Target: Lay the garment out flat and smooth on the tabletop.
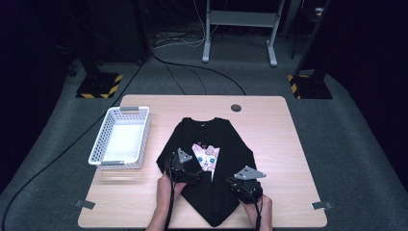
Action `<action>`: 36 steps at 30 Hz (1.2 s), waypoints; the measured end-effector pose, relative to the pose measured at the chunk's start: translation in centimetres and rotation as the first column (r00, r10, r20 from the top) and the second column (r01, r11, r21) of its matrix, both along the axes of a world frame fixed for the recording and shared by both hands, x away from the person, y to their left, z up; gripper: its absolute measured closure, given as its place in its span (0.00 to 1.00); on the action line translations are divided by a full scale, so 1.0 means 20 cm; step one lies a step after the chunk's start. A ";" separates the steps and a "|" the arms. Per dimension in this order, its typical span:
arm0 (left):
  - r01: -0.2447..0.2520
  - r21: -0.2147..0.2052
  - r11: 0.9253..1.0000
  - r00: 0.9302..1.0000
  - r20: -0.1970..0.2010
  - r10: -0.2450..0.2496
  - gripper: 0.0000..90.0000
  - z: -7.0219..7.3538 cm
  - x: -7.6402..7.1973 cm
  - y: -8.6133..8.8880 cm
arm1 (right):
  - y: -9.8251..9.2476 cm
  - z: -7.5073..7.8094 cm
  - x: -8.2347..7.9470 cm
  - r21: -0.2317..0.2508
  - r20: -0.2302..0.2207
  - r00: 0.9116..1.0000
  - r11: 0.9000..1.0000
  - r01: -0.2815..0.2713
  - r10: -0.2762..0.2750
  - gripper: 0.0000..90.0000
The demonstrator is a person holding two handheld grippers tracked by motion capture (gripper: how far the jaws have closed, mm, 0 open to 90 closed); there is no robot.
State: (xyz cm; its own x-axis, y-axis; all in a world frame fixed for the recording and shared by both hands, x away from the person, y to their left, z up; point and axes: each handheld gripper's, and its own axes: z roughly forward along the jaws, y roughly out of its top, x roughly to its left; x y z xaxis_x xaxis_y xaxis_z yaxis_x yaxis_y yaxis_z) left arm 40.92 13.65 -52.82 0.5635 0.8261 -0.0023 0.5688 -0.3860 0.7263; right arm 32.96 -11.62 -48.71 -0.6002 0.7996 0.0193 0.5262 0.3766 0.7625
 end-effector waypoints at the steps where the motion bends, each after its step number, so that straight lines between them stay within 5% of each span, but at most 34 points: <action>1: 0.000 0.000 1.000 1.000 0.000 0.000 0.01 0.00 0.00 0.00 | 0.00 0.00 0.00 -0.002 -0.001 1.000 1.000 0.000 0.000 0.91; 36: 0.000 0.000 1.000 1.000 0.000 0.000 0.01 0.00 0.00 0.00 | -0.19 0.00 -0.15 0.026 0.010 0.998 0.998 0.060 -0.060 0.91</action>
State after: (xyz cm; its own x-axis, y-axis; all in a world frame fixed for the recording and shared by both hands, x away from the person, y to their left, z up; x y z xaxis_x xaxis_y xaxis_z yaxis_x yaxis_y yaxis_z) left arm 40.91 13.66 -52.82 0.5633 0.8262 -0.0024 0.5687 -0.3856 0.7266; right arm 30.02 -15.33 -48.69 -0.5512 0.8337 0.0340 0.5392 0.3248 0.7770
